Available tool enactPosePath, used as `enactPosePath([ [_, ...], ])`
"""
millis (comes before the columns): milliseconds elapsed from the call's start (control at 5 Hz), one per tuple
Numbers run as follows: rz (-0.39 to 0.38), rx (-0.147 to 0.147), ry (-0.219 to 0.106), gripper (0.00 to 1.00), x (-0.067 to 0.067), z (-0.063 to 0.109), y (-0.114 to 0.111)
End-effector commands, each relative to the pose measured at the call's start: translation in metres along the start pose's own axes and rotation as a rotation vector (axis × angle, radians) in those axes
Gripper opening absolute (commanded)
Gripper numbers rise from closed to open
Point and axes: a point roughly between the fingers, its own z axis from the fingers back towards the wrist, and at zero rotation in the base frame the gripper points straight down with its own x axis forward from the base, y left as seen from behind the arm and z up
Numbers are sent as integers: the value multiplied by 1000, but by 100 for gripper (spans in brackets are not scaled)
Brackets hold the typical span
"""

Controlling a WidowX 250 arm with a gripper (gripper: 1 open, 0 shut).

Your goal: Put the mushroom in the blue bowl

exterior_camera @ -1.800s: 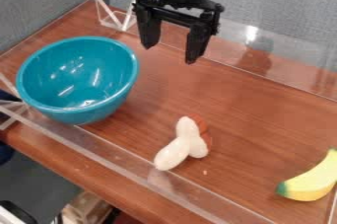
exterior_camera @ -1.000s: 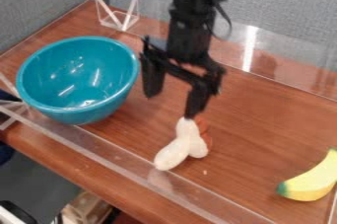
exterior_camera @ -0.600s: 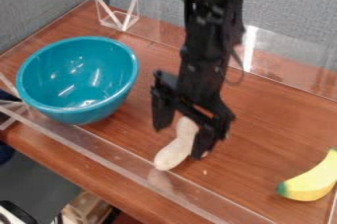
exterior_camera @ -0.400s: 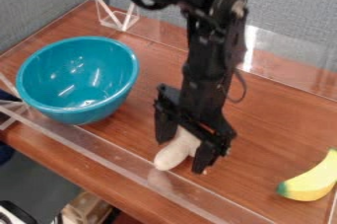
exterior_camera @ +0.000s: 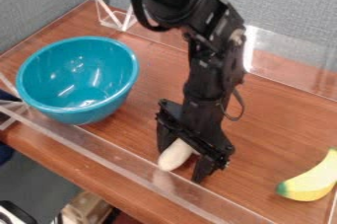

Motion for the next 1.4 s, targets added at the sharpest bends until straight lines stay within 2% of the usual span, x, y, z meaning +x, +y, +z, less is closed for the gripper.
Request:
enactPosePath([
  [0,-7,6,-6,0,6,-4,-1],
  [1000,64,6,22,0,16,11,15],
  [1200,115,18,30,0,29,13,38],
])
